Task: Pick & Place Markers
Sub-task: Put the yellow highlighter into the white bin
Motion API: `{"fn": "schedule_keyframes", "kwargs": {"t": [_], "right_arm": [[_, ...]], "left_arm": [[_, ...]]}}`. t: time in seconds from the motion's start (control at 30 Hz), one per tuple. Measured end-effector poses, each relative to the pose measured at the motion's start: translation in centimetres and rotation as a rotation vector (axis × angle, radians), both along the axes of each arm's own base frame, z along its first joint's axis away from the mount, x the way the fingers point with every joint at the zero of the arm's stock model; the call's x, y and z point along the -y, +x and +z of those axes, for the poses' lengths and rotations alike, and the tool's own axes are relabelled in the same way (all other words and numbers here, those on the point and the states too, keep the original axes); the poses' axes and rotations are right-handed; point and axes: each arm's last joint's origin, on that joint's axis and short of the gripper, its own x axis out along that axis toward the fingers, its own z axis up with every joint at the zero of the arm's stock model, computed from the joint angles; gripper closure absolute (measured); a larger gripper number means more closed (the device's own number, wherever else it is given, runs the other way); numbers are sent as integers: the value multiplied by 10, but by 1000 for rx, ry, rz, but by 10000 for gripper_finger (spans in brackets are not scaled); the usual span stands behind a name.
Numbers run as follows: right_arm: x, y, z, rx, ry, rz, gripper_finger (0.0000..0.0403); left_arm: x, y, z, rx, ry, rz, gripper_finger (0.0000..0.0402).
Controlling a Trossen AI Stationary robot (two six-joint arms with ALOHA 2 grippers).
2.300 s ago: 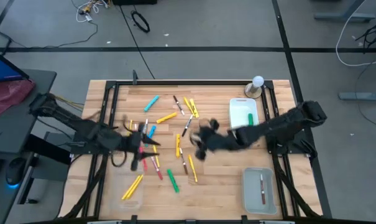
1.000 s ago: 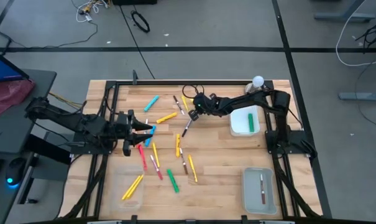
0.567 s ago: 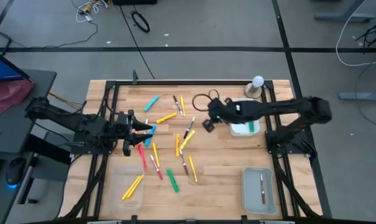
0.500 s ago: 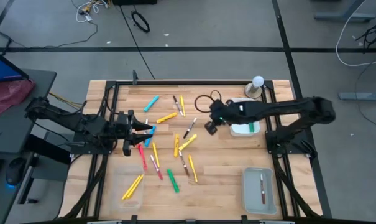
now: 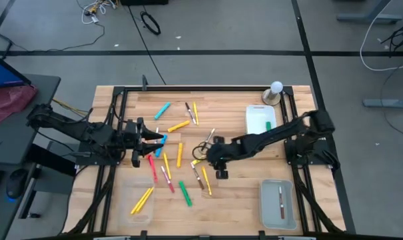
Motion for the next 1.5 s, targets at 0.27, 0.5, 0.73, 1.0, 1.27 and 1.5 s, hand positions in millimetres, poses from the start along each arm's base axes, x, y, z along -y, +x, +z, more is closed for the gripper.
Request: {"fn": "schedule_keyframes", "kwargs": {"t": [0.27,0.5,0.73,1.0,1.27,1.5], "right_arm": [[20,18,-37,-14,-115,48,189],[37,23,-55,-53,-91,31,247],[40,24,-59,-55,-79,32,332],[33,15,-29,-6,-70,-89,355],[38,-54,71,17,-9,-500,355],[70,-145,106,-226,107,-1101,355]], "left_arm": [[0,0,0,0,0,0,225],[0,0,0,0,0,0,225],[0,0,0,0,0,0,225],[0,0,0,0,0,0,225],[0,0,0,0,0,0,225],[0,0,0,0,0,0,225]]}}
